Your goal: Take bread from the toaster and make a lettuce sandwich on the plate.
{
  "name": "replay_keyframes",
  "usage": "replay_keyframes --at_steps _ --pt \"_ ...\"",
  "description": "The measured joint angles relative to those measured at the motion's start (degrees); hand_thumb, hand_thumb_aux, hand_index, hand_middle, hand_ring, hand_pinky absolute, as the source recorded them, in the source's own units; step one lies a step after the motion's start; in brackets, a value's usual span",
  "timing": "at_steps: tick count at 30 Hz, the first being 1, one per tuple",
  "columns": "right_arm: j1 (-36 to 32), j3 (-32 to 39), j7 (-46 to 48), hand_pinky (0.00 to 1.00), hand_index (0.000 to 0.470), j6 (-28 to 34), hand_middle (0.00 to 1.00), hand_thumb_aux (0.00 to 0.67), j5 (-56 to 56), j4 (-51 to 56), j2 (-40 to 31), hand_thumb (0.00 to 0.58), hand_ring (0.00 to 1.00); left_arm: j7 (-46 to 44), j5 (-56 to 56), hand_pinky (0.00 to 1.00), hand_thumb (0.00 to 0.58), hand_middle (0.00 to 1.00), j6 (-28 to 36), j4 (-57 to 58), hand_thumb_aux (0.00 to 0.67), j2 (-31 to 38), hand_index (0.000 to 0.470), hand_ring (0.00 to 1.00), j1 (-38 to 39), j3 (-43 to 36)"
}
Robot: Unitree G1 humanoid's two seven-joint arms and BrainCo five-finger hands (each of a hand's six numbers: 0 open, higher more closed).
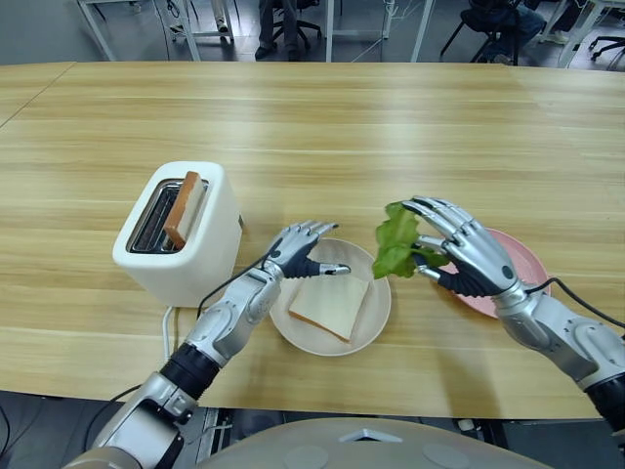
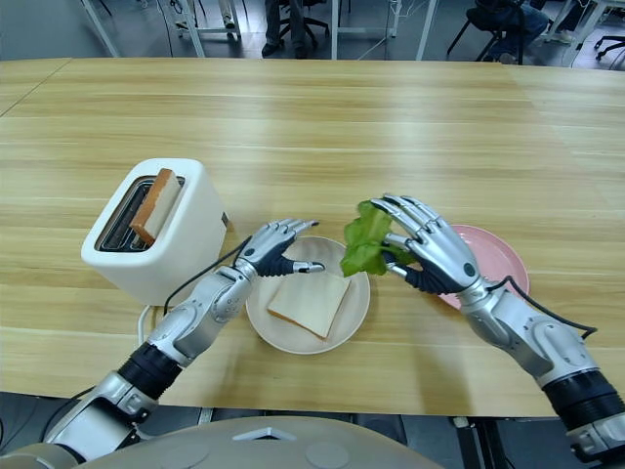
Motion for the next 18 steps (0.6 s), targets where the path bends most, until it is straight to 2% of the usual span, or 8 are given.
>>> replay_keyframes --at_steps 6,12,18 --pt "-2.1 3.5 6.5 0.0 0.46 -0.2 0.0 0.67 -1.5 0.9 7.7 0.58 0.0 2.6 2.6 0.0 0.0 0.0 5.4 -20.0 0.0 0.6 0.0 0.0 9.1 11.8" --pt "-4.2 8.8 15.0 0.0 0.46 1.4 0.0 0.67 -5.4 5.2 11.2 0.58 0.0 -1.0 3.4 0.0 0.0 0.0 10.1 -34.8 0.0 4.3 0.0 0.0 18.4 27.8" --pt "-6.5 10.7 18.5 0.0 0.46 2.5 0.0 0.67 -6.7 7.2 12.9 0.58 0.0 -5.1 5.5 0.0 0.0 0.0 13.9 -41.3 0.0 4.7 0.0 0.0 21.8 38.6"
